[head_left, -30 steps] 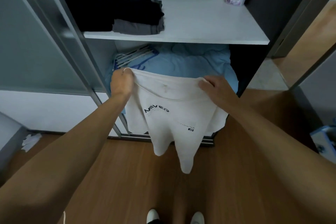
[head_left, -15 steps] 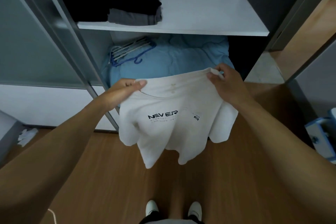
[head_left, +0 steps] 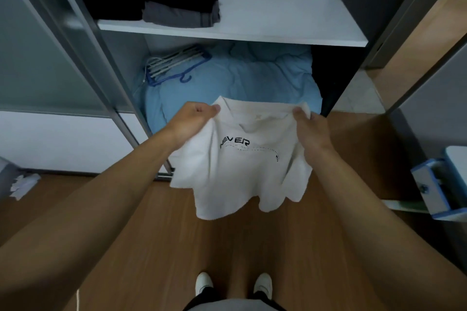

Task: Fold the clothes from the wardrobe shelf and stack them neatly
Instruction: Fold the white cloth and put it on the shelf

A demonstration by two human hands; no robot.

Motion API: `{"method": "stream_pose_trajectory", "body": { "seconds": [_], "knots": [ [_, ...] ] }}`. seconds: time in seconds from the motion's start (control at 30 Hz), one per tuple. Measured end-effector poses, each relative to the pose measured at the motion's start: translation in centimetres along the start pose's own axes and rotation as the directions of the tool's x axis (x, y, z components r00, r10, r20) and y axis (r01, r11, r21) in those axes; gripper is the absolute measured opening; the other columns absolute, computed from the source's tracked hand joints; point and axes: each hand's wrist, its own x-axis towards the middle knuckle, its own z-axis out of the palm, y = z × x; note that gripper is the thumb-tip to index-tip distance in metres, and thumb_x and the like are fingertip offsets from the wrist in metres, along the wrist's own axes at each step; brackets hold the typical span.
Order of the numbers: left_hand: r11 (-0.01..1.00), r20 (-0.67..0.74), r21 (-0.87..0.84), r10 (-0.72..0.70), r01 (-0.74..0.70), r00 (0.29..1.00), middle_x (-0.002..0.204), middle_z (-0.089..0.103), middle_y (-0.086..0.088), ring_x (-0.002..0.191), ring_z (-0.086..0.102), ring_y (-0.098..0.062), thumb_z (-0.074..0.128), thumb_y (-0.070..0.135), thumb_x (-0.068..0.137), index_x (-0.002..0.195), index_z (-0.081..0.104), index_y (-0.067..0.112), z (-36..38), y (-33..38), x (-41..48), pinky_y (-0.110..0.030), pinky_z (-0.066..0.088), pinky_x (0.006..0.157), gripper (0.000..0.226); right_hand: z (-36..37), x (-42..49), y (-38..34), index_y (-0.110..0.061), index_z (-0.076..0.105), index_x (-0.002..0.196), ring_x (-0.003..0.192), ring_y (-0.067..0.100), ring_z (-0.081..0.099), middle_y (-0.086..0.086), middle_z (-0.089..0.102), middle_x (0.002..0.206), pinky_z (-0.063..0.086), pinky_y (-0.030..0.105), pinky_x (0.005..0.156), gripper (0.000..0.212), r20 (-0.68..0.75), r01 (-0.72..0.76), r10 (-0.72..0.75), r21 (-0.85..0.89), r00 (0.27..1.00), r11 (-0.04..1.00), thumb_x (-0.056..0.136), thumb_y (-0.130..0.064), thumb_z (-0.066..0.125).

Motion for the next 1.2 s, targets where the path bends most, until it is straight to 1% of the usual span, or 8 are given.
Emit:
{"method": "stream_pose_trajectory", "body": {
  "seconds": [0.2, 0.4, 0.47, 0.63, 0.77, 0.97, 1.1, 1.2],
  "knots": [
    [0.990, 0.131, -0.129, -0.042, 0.059, 0.990, 0.089, 0.063, -0.015, 0.077, 0.056, -0.023, 0.062, 0.028, 0.098, 0.099, 0.064, -0.002, 4.3, 0.5, -0.9, -0.031, 0.045, 0.071, 0.030, 1.9, -2.4, 0.9, -0.021, 0.064, 0.107, 0.105, 0.024, 0.065, 0.006, 0.069, 0.112, 0.052, 0.044, 0.098, 0.017, 0.115, -0.134, 0.125, 0.081, 0.986, 0.988, 0.095, -0.033, 0.061],
    [0.979, 0.060, -0.203, 0.025, -0.012, 0.998, 0.071, 0.053, -0.005, 0.064, 0.047, -0.015, 0.062, 0.025, 0.098, 0.081, 0.065, 0.004, 5.8, 1.8, -1.0, -0.026, 0.036, 0.059, 0.027, 1.7, -3.0, 1.1, -0.019, 0.066, 0.108, 0.090, 0.023, 0.072, 0.009, 0.073, 0.104, 0.062, 0.037, 0.074, 0.015, 0.183, -0.230, 0.195, 0.198, 0.964, 0.953, 0.094, -0.025, 0.065],
    [0.987, 0.045, -0.152, 0.051, -0.044, 0.998, 0.060, 0.047, 0.005, 0.053, 0.040, -0.007, 0.063, 0.027, 0.096, 0.072, 0.065, 0.011, 6.5, 2.1, -1.3, -0.021, 0.032, 0.052, 0.029, 1.9, -3.3, 1.1, -0.019, 0.064, 0.106, 0.094, 0.026, 0.071, 0.011, 0.072, 0.105, 0.061, 0.043, 0.082, 0.013, 0.231, -0.240, 0.194, 0.192, 0.954, 0.951, 0.094, -0.026, 0.063],
    [0.988, 0.133, -0.132, 0.094, -0.077, 0.987, 0.071, 0.064, -0.002, 0.066, 0.056, -0.013, 0.062, 0.025, 0.097, 0.078, 0.072, 0.013, 7.8, 2.6, -2.1, -0.029, 0.045, 0.065, 0.025, 2.2, -4.3, 0.5, -0.013, 0.066, 0.103, 0.071, 0.015, 0.069, 0.007, 0.073, 0.089, 0.056, 0.030, 0.068, 0.023, 0.326, -0.218, 0.167, 0.128, 0.931, 0.968, 0.098, -0.033, 0.055],
    [0.993, 0.191, -0.074, 0.106, -0.093, 0.976, 0.098, 0.075, -0.008, 0.095, 0.070, -0.025, 0.068, 0.029, 0.093, 0.101, 0.076, 0.014, 7.2, 2.9, -1.8, -0.039, 0.055, 0.091, 0.019, 1.5, -4.8, 0.1, -0.007, 0.067, 0.113, 0.087, 0.019, 0.069, 0.010, 0.071, 0.102, 0.056, 0.034, 0.077, 0.026, 0.431, -0.201, 0.138, 0.103, 0.892, 0.974, 0.100, -0.023, 0.052],
    [0.986, 0.223, -0.118, 0.142, -0.118, 0.964, 0.088, 0.075, 0.004, 0.082, 0.071, -0.012, 0.069, 0.021, 0.092, 0.097, 0.074, 0.016, 6.6, 2.5, -1.7, -0.026, 0.056, 0.076, 0.008, 0.8, -5.6, -0.1, -0.025, 0.065, 0.125, 0.084, 0.009, 0.056, -0.005, 0.059, 0.090, 0.053, 0.028, 0.083, 0.035, 0.474, 0.152, -0.048, -0.185, 0.879, 0.971, 0.102, -0.008, 0.046],
    [0.983, 0.184, -0.041, 0.183, -0.178, 0.966, 0.076, 0.072, 0.009, 0.069, 0.064, -0.003, 0.070, 0.021, 0.092, 0.091, 0.077, 0.015, 6.2, 2.2, -1.3, -0.018, 0.049, 0.065, 0.008, -1.0, -5.4, -0.3, -0.029, 0.064, 0.105, 0.088, -0.005, 0.056, -0.022, 0.058, 0.092, 0.039, 0.007, 0.077, 0.017, 0.161, 0.473, -0.445, -0.303, 0.881, 0.827, 0.095, -0.015, 0.060],
    [0.968, 0.269, -0.001, 0.243, -0.252, 0.932, 0.066, 0.068, 0.019, 0.058, 0.058, 0.006, 0.070, 0.021, 0.092, 0.088, 0.077, 0.023, 6.5, 2.4, -1.6, -0.008, 0.041, 0.054, 0.008, -1.8, -4.9, -0.8, -0.030, 0.056, 0.107, 0.099, 0.001, 0.052, -0.016, 0.058, 0.103, 0.037, 0.010, 0.085, 0.019, 0.183, 0.560, -0.531, -0.329, 0.828, 0.760, 0.091, -0.028, 0.066]
  ]
}}
